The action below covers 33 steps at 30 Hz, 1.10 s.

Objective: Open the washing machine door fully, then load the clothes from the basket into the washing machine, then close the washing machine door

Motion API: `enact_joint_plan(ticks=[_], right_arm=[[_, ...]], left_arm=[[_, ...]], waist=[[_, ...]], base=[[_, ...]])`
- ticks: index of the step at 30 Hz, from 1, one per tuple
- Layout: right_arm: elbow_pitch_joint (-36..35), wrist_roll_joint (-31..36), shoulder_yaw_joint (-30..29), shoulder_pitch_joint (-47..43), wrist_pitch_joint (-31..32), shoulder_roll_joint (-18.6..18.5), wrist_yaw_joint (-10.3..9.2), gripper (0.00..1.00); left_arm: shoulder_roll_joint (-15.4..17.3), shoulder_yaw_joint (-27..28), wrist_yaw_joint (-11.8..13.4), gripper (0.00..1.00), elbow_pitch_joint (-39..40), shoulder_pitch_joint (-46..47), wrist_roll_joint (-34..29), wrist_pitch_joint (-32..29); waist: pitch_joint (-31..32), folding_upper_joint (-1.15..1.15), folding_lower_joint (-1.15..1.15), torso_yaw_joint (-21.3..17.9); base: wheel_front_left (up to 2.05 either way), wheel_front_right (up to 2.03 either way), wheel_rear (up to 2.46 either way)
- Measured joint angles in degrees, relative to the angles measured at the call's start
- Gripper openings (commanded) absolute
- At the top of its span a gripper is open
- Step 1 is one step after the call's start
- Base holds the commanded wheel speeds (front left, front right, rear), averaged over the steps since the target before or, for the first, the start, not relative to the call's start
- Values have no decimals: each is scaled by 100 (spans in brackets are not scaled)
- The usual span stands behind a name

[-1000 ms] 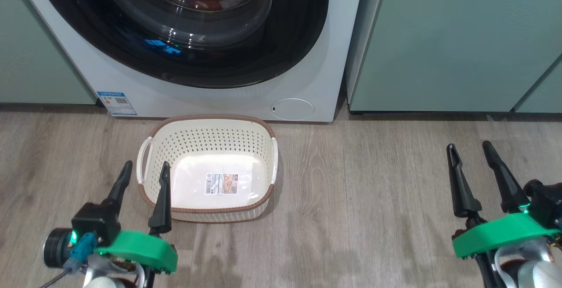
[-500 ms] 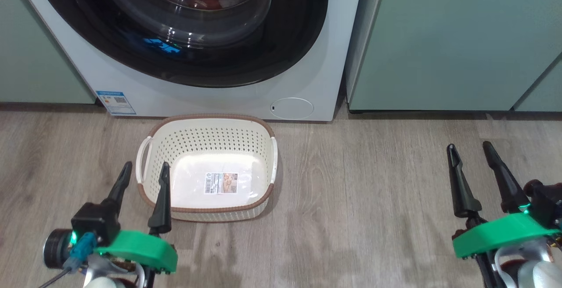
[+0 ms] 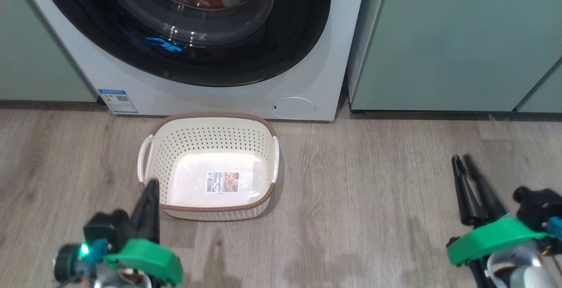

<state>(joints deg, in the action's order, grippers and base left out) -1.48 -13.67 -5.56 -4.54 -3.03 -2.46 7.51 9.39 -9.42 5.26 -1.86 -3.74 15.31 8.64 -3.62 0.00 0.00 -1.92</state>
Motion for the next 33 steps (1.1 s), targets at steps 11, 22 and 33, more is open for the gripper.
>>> enact_joint_plan(ticks=[11,22,33], right_arm=[[243,-633,35,-80,9,16,0,0],[370,-1292,48,-69,60,15,0,0],[509,-2005,55,-25,130,7,0,0]], left_arm=[[-36,13,-62,0,-203,-119,632,-85],[-57,67,-167,0,-319,-90,1274,-185],[-98,181,-296,0,-455,-37,1973,-264]], waist=[[29,0,0,17],[57,0,0,32],[88,0,0,49]], base=[[0,0,0],[0,0,0],[0,0,0]])
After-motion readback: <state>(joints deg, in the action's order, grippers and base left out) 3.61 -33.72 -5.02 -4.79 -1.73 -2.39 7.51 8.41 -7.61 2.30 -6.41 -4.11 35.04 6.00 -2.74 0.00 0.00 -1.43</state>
